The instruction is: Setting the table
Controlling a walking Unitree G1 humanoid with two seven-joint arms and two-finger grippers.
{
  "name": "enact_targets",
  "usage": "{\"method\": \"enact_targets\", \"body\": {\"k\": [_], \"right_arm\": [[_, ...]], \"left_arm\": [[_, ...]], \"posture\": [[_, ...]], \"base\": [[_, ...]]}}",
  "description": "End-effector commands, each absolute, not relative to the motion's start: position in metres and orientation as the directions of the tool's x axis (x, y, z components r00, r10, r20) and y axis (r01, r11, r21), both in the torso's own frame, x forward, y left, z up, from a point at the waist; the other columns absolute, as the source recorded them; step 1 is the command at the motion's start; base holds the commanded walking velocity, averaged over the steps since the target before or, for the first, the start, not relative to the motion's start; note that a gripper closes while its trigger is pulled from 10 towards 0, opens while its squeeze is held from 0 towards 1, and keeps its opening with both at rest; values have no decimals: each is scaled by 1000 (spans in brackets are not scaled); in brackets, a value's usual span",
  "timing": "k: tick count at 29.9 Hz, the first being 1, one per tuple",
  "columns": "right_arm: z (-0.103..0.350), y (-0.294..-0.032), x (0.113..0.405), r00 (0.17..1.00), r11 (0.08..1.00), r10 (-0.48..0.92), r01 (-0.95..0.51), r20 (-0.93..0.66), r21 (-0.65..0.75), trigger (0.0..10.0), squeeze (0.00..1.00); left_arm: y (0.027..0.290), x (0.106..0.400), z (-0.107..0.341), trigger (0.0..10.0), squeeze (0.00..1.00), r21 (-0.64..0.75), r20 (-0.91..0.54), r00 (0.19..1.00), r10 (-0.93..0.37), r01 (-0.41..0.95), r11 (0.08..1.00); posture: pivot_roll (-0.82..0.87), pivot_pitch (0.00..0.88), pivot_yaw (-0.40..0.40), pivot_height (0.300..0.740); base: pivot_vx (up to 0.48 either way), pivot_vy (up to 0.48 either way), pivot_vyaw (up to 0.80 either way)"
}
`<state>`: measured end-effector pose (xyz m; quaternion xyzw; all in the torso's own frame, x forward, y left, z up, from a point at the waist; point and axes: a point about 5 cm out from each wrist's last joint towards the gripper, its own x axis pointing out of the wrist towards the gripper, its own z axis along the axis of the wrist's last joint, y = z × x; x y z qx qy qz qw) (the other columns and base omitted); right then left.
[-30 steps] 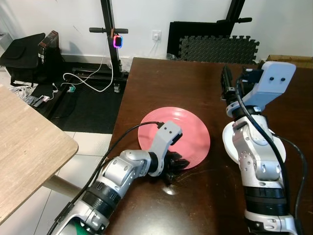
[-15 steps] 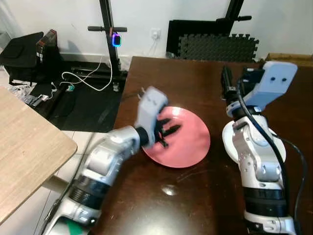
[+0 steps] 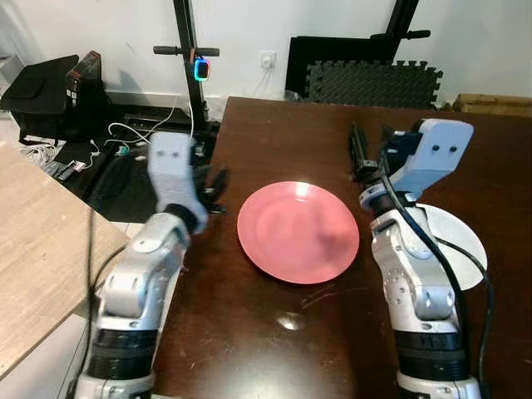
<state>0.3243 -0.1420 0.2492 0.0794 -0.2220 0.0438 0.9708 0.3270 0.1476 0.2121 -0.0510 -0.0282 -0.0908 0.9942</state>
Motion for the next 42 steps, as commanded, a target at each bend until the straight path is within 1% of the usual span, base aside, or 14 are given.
{"method": "enact_targets", "body": {"k": [1,3,9,30,35,42], "right_arm": [[247,-144,323,901,984,44,-114,431,138,10000,0],[248,-146,323,901,985,38,-107,432,135,10000,0],[248,-149,323,901,987,30,-95,433,130,10000,0],[246,-151,324,906,989,26,-86,422,124,10000,0],[246,-151,325,907,989,25,-85,420,124,10000,0],[245,-151,325,908,989,23,-82,418,124,10000,0]], "left_arm": [[154,325,213,10000,0,-77,64,988,-144,148,986],[163,327,217,10000,0,-60,77,991,-109,114,992],[174,331,220,10000,0,-26,73,996,-54,56,998],[173,332,219,10000,0,-24,72,997,-33,35,999],[173,332,219,10000,0,-22,73,997,-36,38,999],[172,332,219,10000,0,-19,72,997,-39,41,999]], "posture": [[40,121,76,740],[38,120,76,740],[36,116,78,740],[37,109,75,740],[37,110,76,740],[37,111,77,740]], "base": [[0,0,0],[0,0,0],[0,0,0],[0,0,0],[-277,0,0],[-447,0,0]]}}
